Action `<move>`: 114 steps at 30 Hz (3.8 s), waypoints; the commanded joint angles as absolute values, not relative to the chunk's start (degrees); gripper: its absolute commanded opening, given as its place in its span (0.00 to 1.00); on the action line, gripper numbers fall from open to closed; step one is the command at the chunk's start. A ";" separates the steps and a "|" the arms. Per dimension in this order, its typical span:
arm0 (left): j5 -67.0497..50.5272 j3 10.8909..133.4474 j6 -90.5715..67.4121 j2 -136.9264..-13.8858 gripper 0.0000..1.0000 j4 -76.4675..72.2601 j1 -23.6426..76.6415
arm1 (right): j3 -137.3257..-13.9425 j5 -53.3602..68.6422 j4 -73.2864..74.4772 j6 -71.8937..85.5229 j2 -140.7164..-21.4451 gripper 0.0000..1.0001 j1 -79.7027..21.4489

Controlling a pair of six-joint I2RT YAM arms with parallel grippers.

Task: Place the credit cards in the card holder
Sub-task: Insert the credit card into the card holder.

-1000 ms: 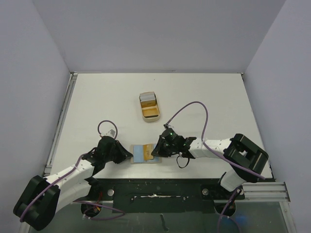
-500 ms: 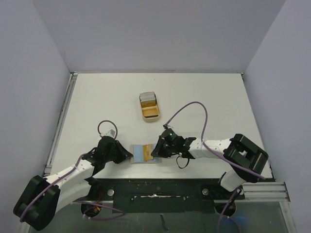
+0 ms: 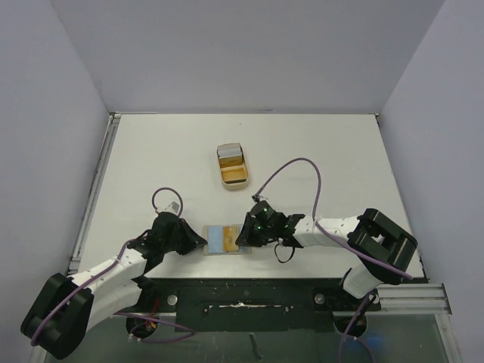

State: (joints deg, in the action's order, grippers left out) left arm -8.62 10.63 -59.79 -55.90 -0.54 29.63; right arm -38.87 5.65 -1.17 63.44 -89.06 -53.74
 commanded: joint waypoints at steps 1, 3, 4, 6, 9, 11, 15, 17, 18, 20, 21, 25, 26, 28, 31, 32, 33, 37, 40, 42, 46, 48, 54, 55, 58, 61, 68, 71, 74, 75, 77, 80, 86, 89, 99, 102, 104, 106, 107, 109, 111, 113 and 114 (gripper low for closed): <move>-8.00 10.40 -59.72 -56.31 0.00 -1.11 29.88 | -41.03 6.71 -2.46 62.23 -89.42 0.08 -54.08; -7.92 10.67 -59.53 -56.48 0.00 -0.97 29.88 | -41.13 7.19 -2.67 62.00 -89.62 0.07 -54.11; -7.97 10.71 -59.50 -56.55 0.00 -0.97 29.88 | -41.24 7.53 -2.77 61.90 -89.78 0.07 -54.12; -8.15 10.67 -59.50 -56.77 0.00 -1.33 29.88 | -41.95 8.34 -2.47 61.45 -90.69 0.07 -54.11; -8.57 10.63 -59.51 -56.96 0.00 -1.84 29.96 | -43.29 9.19 -2.02 60.87 -92.38 0.07 -54.13; -8.61 10.70 -59.59 -56.92 0.00 -1.85 29.97 | -43.83 9.90 -2.23 60.55 -93.35 0.07 -54.05; -8.35 10.89 -59.50 -56.36 0.00 -1.14 29.95 | -45.36 10.34 -1.36 59.55 -94.17 0.11 -54.12; -8.18 10.85 -59.47 -56.05 0.00 -0.93 29.95 | -45.45 9.16 -0.50 59.26 -93.33 0.20 -54.13; -8.14 10.82 -59.50 -55.95 0.00 -0.95 29.97 | -45.44 8.77 -0.23 59.05 -92.72 0.25 -54.04; -8.20 10.73 -59.50 -55.95 0.00 -0.92 30.05 | -45.51 8.48 0.46 58.74 -91.95 0.34 -53.60; -8.25 10.72 -59.46 -56.00 0.00 -0.96 30.06 | -45.52 8.24 0.71 58.53 -91.67 0.38 -53.38; -8.40 10.47 -59.41 -56.03 0.00 -1.03 30.01 | -46.15 7.91 1.15 57.86 -92.06 0.46 -52.64; -8.48 10.46 -59.41 -55.99 0.00 -1.10 30.03 | -46.43 8.23 0.91 57.60 -92.49 0.46 -52.64; -8.53 10.66 -59.41 -56.03 0.00 -1.14 30.04 | -46.94 8.66 0.22 57.20 -93.31 0.45 -52.76; -8.57 11.02 -59.42 -56.01 0.00 -1.14 30.05 | -47.47 9.48 -0.76 57.00 -94.34 0.42 -52.80; -8.53 11.02 -59.41 -56.00 0.00 -1.21 30.06 | -47.68 9.85 -1.19 56.77 -94.65 0.42 -52.80; -8.53 10.92 -59.53 -56.02 0.00 -1.50 30.10 | -48.33 10.04 -1.21 56.28 -95.06 0.40 -52.98; -9.02 10.89 -59.68 -56.39 0.00 -1.77 30.15 | -50.24 10.41 -0.96 55.38 -96.44 0.37 -53.57; -9.15 10.90 -59.59 -56.10 0.00 -1.55 30.21 | -50.26 11.08 -2.39 55.54 -96.87 0.36 -53.61; -9.11 10.59 -59.86 -55.55 0.00 -1.90 30.21 | -50.62 11.45 -2.46 55.28 -97.32 0.35 -53.59; -9.18 10.46 -60.25 -55.02 0.00 -2.04 30.23 | -50.89 11.77 -2.48 54.44 -97.43 0.34 -53.56; -9.31 10.38 -60.34 -54.78 0.00 -2.27 30.23 | -51.08 11.97 -2.75 54.18 -97.55 0.33 -53.57; -9.61 9.93 -60.56 -53.59 0.00 -2.81 30.32 | -51.51 13.16 -4.89 54.29 -98.56 0.31 -53.68; -9.65 9.87 -60.56 -53.53 0.00 -2.77 30.32 | -51.50 13.25 -5.21 54.31 -98.64 0.31 -53.69; -9.95 9.80 -60.64 -53.59 0.00 -3.00 30.32 | -52.05 13.36 -5.29 54.06 -99.24 0.30 -53.69; -10.48 9.76 -60.64 -53.56 0.00 -3.57 30.31 | -51.78 13.45 -6.13 54.17 -99.21 0.28 -53.65; -10.29 10.01 -60.43 -53.61 0.00 -3.22 30.31 | -51.02 10.95 -4.01 54.30 -96.58 0.30 -53.63; -10.24 10.19 -60.22 -53.39 0.00 -2.87 30.32 | -51.32 8.12 -0.72 54.76 -95.28 0.36 -53.65; -9.97 10.13 -59.99 -52.91 0.00 -2.53 30.32 | -50.80 6.58 -0.05 55.37 -94.50 0.40 -53.68; -9.79 10.02 -59.94 -52.74 0.00 -2.40 30.27 | -50.65 6.37 -0.08 55.54 -94.48 0.41 -53.65; -9.67 9.82 -59.94 -52.60 0.00 -2.42 30.32 | -50.67 6.40 -0.13 55.76 -95.05 0.41 -53.66; -9.75 9.84 -59.94 -52.72 0.00 -2.63 30.32 | -51.34 6.75 0.14 55.88 -96.58 0.42 -53.75; -10.02 9.76 -59.85 -53.07 0.00 -3.28 30.32 | -52.93 8.84 -1.07 55.62 -99.62 0.43 -54.24; -10.24 9.58 -59.85 -53.42 0.00 -3.75 30.32 | -53.41 10.71 -2.83 55.55 -100.74 0.43 -54.59; -10.21 9.91 -59.70 -54.10 0.00 -4.19 30.31 | -54.26 12.47 -4.00 55.37 -100.61 0.40 -55.10; -10.34 10.17 -59.59 -54.67 0.00 -4.47 30.32 | -54.23 13.94 -4.85 55.58 -100.32 0.40 -55.10; -10.39 10.26 -59.59 -54.81 0.00 -4.57 30.32 | -53.96 14.45 -5.59 56.03 -100.27 0.39 -55.11; -10.41 10.37 -59.59 -54.83 0.00 -4.57 30.32 | -53.87 14.42 -5.54 55.99 -100.17 0.39 -54.98; -10.37 10.45 -59.52 -54.79 0.00 -4.50 30.32 | -54.03 13.68 -4.27 55.52 -100.04 0.39 -54.88; -10.29 10.46 -59.46 -54.69 0.00 -4.04 30.30 | -54.67 10.39 0.11 54.04 -99.33 0.39 -54.40; -10.08 10.46 -59.34 -54.44 0.00 -3.60 30.32 | -54.38 6.85 4.35 53.27 -98.19 0.39 -53.95; -9.93 10.46 -59.16 -54.27 0.00 -3.08 30.32 | -53.00 4.84 5.61 53.09 -96.86 0.39 -53.41; -9.81 10.46 -59.07 -54.24 0.00 -2.93 30.32 | -52.35 4.01 6.12 53.09 -96.37 0.39 -53.24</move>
